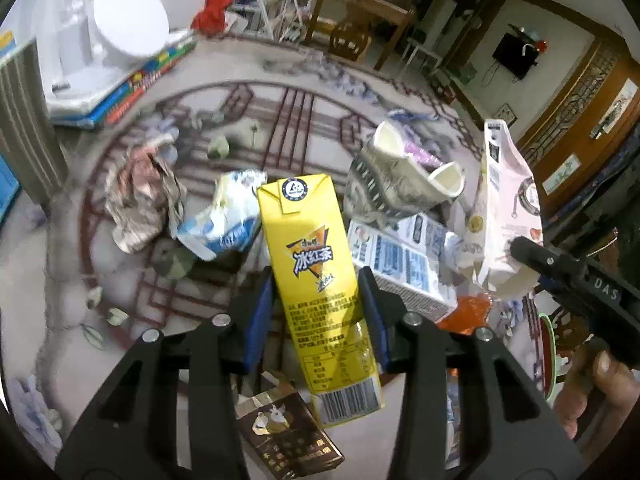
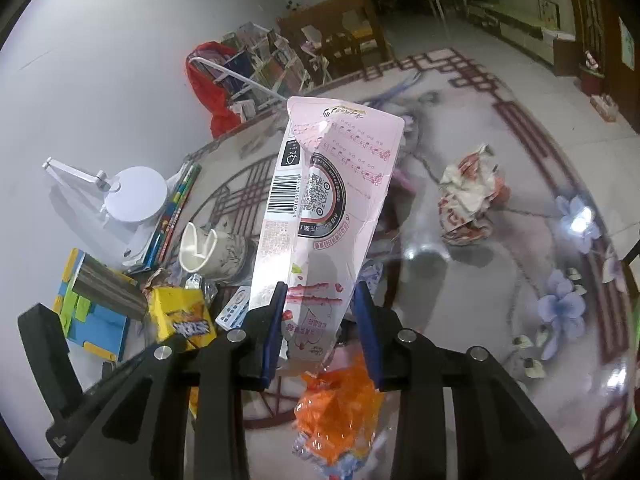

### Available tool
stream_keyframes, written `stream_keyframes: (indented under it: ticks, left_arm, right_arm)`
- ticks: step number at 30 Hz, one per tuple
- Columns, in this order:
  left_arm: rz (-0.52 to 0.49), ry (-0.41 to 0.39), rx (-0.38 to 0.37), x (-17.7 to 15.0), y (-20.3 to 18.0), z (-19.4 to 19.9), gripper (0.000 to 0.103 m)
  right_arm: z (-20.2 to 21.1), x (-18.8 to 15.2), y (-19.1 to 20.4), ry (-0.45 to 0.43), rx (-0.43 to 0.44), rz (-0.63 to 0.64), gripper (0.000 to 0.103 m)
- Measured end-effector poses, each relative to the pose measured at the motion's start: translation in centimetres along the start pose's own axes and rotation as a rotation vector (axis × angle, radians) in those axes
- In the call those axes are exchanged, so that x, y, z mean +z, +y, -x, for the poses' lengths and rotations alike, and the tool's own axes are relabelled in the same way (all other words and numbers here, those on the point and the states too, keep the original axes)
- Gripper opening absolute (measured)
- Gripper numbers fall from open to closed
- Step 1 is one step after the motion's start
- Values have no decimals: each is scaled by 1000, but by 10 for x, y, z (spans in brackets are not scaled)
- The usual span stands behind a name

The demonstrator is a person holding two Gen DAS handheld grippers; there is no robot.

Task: Collect trash
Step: 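Grasp the pink milk carton with the right tool while the left tool grasps the yellow juice carton, then carry the pink carton and yellow juice carton over the red bin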

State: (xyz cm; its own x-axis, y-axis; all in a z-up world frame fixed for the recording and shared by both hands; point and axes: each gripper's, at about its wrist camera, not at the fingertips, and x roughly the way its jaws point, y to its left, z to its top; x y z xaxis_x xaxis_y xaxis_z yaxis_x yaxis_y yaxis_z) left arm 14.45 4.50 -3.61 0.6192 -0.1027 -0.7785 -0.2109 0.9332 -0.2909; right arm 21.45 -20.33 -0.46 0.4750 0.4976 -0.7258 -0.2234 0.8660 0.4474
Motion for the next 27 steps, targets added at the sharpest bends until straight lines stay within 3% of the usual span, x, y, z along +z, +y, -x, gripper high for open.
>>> stream_keyframes:
  ticks: [12, 27]
  left_arm:
    - [-142, -130, 17, -1, -23, 44, 41]
    - [-340, -139, -66, -29, -81, 87, 41]
  right_arm:
    - [56, -18, 11, -74, -37, 67, 33]
    - [138, -48, -29, -165, -58, 18, 33]
